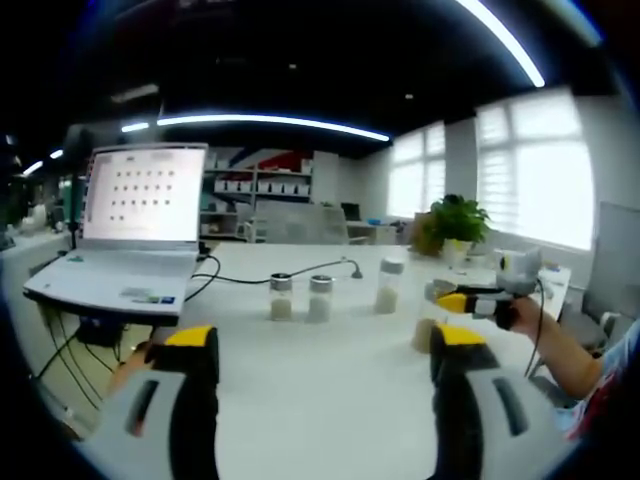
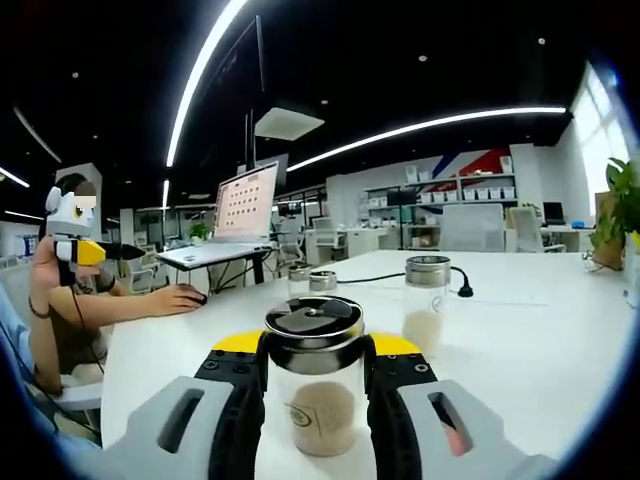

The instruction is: Rotate the seasoning bottle until the label or dispensing opening points toward the visible target arrow and the bottle remains upright within the marked orientation range

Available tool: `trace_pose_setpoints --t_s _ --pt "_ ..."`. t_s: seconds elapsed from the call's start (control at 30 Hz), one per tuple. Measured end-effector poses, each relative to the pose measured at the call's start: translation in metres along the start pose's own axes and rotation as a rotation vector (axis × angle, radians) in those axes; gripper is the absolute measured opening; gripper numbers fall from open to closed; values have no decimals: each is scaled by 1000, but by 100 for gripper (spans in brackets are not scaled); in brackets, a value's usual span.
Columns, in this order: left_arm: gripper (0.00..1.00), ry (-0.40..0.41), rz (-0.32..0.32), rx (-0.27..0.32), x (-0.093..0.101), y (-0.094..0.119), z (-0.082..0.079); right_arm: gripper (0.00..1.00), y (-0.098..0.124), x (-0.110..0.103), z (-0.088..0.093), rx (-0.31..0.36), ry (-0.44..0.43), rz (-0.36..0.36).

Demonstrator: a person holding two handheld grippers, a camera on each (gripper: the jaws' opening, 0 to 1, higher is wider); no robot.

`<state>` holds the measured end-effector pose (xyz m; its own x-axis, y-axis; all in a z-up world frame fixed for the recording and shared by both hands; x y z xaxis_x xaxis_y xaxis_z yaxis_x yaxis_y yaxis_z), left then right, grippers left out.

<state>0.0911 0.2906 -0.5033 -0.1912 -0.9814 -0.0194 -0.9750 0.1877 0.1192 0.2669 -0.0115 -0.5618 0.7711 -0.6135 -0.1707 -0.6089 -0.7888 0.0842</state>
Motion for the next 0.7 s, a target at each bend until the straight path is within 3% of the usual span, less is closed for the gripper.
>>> trace_pose_setpoints --t_s 0.7 --pt "92 -1 -5 10 -1 4 -2 37 0 -13 3 22 24 213"
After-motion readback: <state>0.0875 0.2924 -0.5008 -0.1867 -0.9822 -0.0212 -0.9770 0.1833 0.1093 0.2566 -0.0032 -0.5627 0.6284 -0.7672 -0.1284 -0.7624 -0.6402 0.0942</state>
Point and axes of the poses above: the point that each gripper's makers call its tool centre point, and the gripper's own axes: y roughly backward along the fingers, x roughly to its right, z roughly out of its underside, the point moved 8 cm from there along y, roughly backward along the fingers, and after that the axes turned 6 degrees about -y, right-handed, at the moved point
